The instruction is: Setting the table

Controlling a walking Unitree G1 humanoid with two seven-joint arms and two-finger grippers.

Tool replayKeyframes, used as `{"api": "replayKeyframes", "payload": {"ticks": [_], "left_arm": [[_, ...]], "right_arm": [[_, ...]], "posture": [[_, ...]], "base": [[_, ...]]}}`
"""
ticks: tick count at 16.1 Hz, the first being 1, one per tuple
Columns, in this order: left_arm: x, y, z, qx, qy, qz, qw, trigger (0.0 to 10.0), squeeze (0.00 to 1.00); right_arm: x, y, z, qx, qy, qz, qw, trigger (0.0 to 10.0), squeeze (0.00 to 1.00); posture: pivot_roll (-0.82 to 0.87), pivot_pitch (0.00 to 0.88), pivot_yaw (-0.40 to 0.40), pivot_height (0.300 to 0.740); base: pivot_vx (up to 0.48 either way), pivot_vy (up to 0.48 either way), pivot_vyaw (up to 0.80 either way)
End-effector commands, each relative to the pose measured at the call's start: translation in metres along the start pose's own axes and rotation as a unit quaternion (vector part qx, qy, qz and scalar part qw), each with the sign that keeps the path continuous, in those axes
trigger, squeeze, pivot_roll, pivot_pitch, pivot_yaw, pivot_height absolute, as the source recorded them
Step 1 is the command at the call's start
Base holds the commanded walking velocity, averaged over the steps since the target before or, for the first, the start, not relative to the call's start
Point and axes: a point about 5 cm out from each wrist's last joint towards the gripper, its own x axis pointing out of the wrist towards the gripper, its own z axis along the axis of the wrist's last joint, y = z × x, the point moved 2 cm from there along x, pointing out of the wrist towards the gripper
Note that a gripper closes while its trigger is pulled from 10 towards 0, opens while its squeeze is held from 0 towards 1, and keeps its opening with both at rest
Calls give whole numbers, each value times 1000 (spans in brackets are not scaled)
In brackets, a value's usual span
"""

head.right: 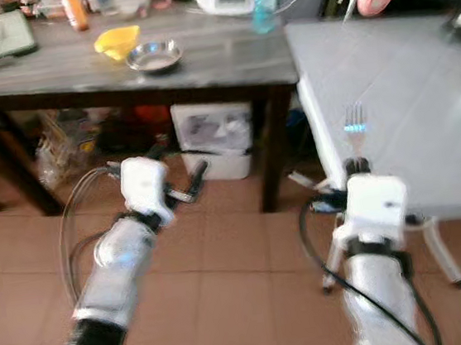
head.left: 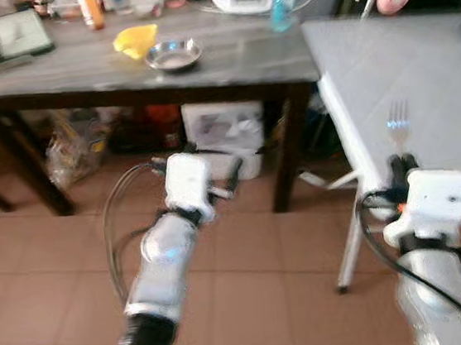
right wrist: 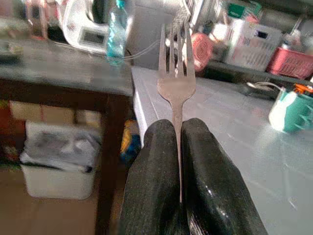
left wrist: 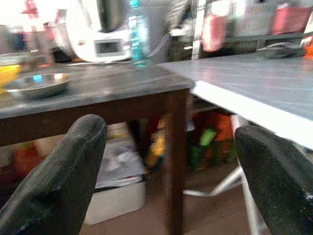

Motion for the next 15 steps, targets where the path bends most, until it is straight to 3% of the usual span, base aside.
{"api": "replayKeyframes", "payload": {"ticks": [1, 9, 15], "left_arm": [[-1, 2, 1, 10, -2, 2, 1000, 10000, 0], [1, 3, 0, 7, -2, 22, 1000, 10000, 0], [2, -1, 2, -8, -8, 3, 1000, 10000, 0]], "right_arm": [[0, 0, 7, 1, -15, -1, 1000, 10000, 0], [3, 3, 6, -1, -17, 7, 1000, 10000, 0], [1, 0, 5, -4, -15, 3, 1000, 10000, 0]], "posture": [[9, 110, -32, 740], [20, 103, -29, 740], [9, 106, -31, 740]], "base": [[0, 476, 0], [0, 447, 0], [0, 0, 0]]}}
